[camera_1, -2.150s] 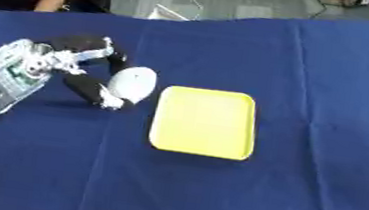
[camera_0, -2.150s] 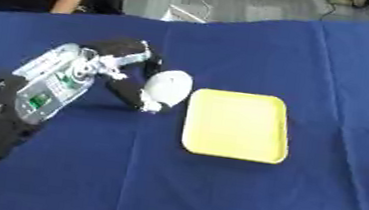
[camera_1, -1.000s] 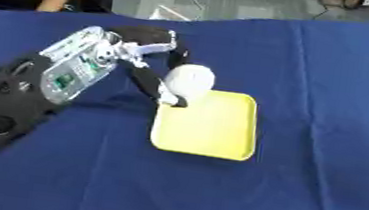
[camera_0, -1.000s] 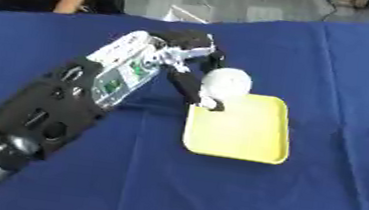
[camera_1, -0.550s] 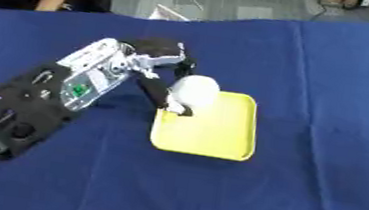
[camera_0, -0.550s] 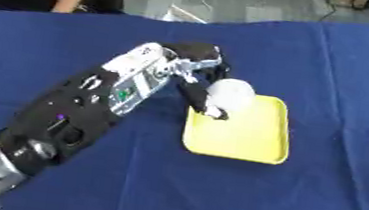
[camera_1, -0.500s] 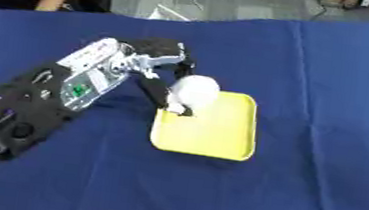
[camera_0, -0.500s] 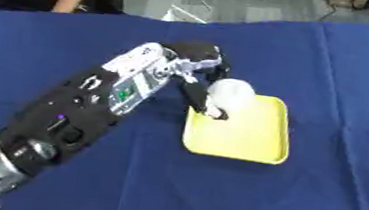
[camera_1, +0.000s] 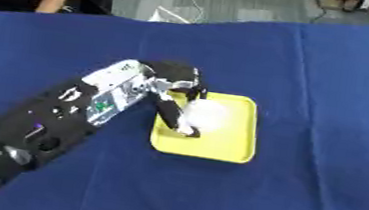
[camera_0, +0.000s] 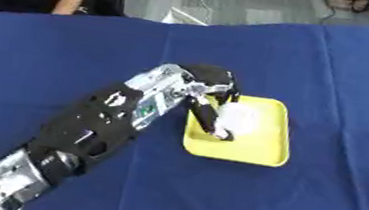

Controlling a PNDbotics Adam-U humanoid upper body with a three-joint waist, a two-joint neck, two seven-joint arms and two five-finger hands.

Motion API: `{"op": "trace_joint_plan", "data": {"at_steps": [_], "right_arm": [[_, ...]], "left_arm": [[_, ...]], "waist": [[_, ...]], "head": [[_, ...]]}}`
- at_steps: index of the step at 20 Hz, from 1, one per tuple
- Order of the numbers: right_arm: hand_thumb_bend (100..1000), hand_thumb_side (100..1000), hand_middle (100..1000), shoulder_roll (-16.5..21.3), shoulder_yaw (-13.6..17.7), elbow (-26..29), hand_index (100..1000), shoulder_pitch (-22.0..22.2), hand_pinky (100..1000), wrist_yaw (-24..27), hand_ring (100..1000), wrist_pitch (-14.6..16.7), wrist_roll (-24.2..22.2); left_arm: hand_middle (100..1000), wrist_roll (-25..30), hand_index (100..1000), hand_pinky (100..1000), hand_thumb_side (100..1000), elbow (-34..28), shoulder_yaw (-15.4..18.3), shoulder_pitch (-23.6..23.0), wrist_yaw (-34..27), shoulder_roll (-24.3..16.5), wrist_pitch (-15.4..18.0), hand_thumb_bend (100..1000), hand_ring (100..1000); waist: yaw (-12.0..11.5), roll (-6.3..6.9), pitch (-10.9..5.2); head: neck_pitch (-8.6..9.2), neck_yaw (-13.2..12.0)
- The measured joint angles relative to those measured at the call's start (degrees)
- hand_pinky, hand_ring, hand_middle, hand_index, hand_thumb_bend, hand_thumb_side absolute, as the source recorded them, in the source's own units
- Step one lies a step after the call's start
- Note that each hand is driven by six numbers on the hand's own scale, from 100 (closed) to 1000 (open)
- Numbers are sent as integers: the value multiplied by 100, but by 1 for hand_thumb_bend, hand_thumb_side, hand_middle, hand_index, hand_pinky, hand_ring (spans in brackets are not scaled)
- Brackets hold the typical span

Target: Pick up objects on the table and place them in the box.

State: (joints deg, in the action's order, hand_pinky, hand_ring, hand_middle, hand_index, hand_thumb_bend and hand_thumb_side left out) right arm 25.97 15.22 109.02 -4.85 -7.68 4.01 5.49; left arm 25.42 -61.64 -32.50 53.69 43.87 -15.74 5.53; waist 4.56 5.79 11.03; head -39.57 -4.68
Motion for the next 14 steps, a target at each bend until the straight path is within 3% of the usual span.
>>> {"op": "trace_joint_plan", "data": {"at_steps": [7,8,9,10,14], "right_arm": [[386,767,859,-2,-1,0,953,-2,677,2,709,-1,-2],[385,767,859,-3,-1,0,953,-2,677,2,709,-2,-4],[385,767,859,-5,-1,0,953,-3,677,2,709,-5,-6],[385,767,859,-15,-1,1,953,-3,677,2,709,-7,-8],[385,768,859,-45,0,1,953,-3,677,2,710,-11,-12]], "left_arm": [[556,-85,713,874,575,160,3,1,224,92,278,302,668],[643,-105,766,884,725,181,4,1,263,102,331,409,749],[686,-135,805,889,773,187,4,0,306,117,392,446,775],[789,-166,870,908,851,194,4,-5,347,136,454,519,846],[837,-298,911,917,870,132,2,-50,492,128,637,561,879]], "waist": [[14,-3,0],[17,-3,0],[21,-3,0],[23,-3,0],[22,-3,0]], "head": [[5,-9],[5,-18],[6,-23],[6,-25],[6,-26]]}}
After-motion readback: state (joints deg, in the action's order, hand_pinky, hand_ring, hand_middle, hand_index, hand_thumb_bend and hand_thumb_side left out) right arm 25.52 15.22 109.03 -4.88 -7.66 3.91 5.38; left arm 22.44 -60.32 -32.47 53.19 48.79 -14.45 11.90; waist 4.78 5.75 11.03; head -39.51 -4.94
